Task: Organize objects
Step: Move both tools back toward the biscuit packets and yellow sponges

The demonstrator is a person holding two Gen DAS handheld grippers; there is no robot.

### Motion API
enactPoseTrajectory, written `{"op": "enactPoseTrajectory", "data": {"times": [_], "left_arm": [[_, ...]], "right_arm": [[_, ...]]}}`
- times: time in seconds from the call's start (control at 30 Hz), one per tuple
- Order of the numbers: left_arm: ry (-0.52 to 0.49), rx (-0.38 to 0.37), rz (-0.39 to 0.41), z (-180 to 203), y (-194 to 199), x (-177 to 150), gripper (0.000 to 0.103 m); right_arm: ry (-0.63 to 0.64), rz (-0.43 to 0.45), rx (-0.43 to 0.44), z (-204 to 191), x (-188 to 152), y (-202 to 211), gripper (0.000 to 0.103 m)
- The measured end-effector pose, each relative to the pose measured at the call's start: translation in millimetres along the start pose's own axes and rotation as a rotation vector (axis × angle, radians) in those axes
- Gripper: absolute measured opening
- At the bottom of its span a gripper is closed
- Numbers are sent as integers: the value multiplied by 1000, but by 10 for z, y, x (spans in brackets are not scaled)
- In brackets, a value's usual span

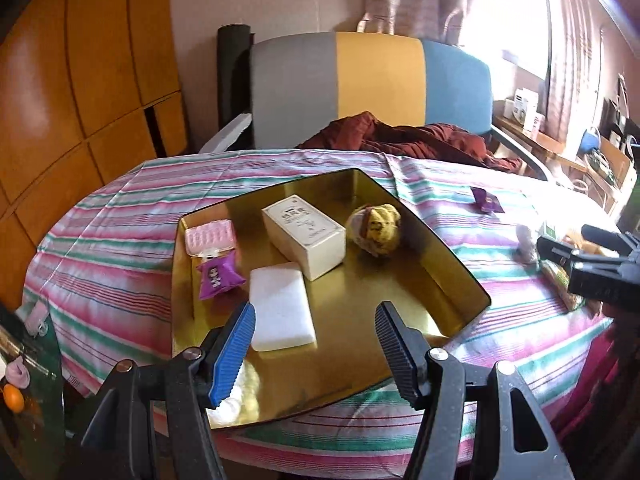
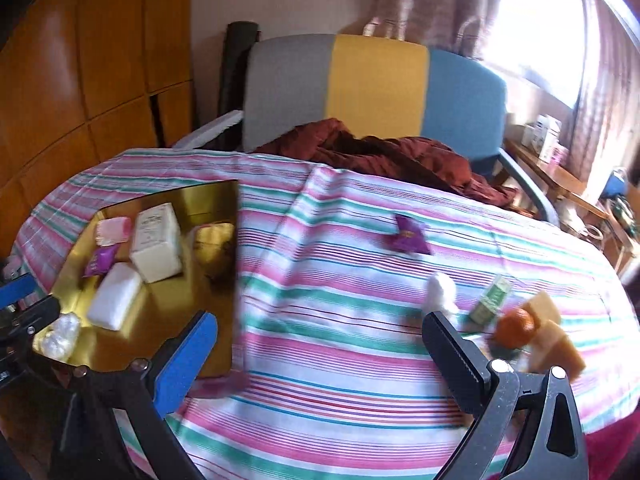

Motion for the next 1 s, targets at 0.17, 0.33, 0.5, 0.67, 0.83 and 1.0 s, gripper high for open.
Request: {"op": "enactPoseTrajectory", "data": {"times": [0.17, 0.33, 0.5, 0.67, 0.83, 1.0], "left_arm": [[-32, -19, -5, 135, 6, -20, 63], [-61, -33, -13, 248, 2, -45, 63], [-88, -41, -25, 341, -18, -76, 63], [-116, -49, -40, 439, -53, -99, 63], [-147, -77, -52, 584, -100, -93, 63], [-164, -158, -76, 882, -186, -80, 63]], "right_arm": [[-37, -12, -77, 466, -39, 36, 103], [-103, -13, -156, 1011, -27, 90, 103], [-192, 2, -248, 1607, 1, 185, 103], [-290, 14, -337, 2183, -44, 262, 103], [-420, 21, -373, 2605, -157, 306, 103], [-559, 41, -364, 2797, -287, 310, 103]]}}
Point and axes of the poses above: each gripper's, at about its wrist camera, not at the fingertips, and y roughly against the way its jaws point, z to its right, x to its top, the point moved 7 cm from there along -y, roughly the way its jaws point, and after that the axes turned 15 degrees about z, right-handed, at the moved point
